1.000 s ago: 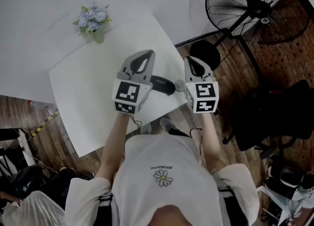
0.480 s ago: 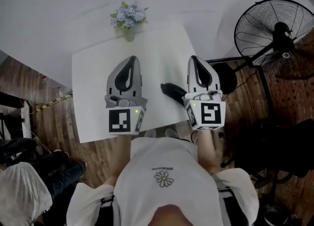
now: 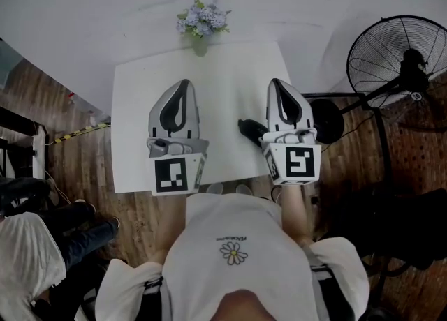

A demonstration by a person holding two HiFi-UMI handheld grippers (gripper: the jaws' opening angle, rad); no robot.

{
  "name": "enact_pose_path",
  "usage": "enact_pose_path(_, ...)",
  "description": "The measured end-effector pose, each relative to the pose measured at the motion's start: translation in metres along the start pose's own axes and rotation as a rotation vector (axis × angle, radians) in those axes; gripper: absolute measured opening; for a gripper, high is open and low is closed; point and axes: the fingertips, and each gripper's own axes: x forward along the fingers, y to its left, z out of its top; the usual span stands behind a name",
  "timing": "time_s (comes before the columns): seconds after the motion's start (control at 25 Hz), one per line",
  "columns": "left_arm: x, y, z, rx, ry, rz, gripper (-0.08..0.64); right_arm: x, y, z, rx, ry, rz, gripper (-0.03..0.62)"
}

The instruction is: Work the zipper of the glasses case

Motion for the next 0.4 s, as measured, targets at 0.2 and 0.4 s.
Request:
enact_pose_path(0.2,-0.0006,0.0047,0.0032,-0.007,-0.010,0.013,0.014,0.0015,0.0005,0.0000,-0.004,-0.002,0.003,0.008)
enact_pose_path(0.4,-0.0003,0.0058,0.0053,0.022,-0.023,0.008,0.014,0.0017,0.0018,-0.0010,-0.003,0.009,0.008,0.008)
